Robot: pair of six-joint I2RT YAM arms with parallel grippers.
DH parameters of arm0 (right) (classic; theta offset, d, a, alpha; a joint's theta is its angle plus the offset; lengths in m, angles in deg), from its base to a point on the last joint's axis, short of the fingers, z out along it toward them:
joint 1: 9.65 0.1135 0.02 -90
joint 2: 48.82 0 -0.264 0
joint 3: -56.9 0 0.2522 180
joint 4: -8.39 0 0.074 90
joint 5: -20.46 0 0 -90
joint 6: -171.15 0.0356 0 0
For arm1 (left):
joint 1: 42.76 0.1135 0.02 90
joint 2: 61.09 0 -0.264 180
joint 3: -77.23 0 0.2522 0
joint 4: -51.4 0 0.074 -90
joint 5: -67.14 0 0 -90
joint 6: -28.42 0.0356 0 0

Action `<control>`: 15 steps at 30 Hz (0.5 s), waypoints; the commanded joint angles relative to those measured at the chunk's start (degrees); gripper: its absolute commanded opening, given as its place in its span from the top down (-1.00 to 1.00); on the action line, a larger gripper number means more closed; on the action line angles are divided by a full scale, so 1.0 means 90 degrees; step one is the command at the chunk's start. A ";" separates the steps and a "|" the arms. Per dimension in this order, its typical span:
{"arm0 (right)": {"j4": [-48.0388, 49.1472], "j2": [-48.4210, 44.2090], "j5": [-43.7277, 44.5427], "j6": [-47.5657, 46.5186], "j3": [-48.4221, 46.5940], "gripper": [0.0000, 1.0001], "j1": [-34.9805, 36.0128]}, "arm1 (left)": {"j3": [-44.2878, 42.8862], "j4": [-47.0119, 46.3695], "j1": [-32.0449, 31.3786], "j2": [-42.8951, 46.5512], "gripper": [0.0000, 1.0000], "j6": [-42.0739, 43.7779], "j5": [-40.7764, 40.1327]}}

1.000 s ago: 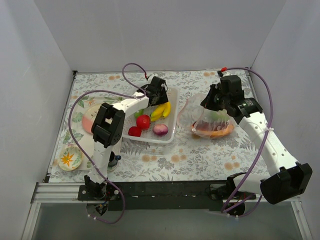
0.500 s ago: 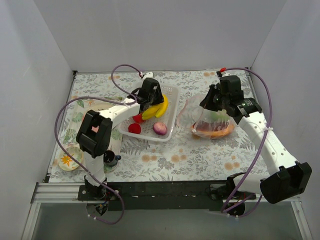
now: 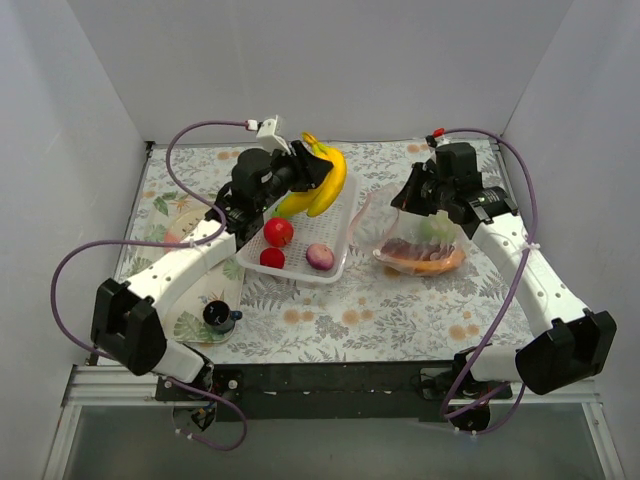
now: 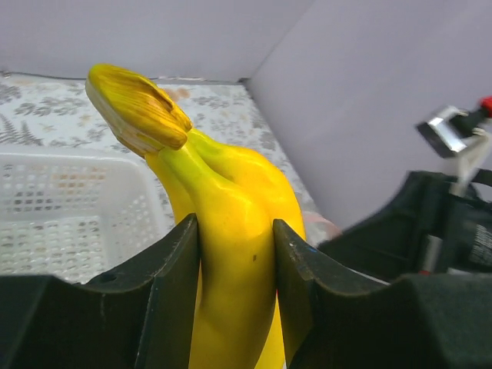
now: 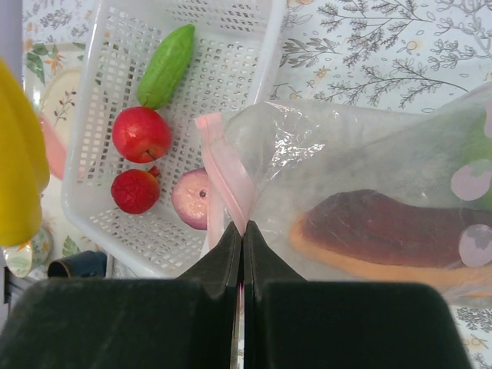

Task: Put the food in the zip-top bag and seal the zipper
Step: Pick up the fake fruit from the bin.

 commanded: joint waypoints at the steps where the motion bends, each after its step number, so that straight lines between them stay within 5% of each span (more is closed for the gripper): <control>1: 0.0416 -0.0116 -0.0514 0.0308 -0.0326 0.97 0.0011 | 0.0572 -0.1446 0.0021 0.0854 0.60 -0.0464 0.1209; 10: 0.0894 -0.0301 -0.1286 0.1050 -0.0355 0.97 0.0001 | 0.1247 -0.5058 -0.0183 0.0204 0.58 -0.2377 0.1504; 15: 0.1178 -0.0340 -0.1656 0.1548 -0.0336 0.97 0.0001 | 0.1090 -0.6059 -0.0535 -0.0404 0.49 -0.2545 0.1612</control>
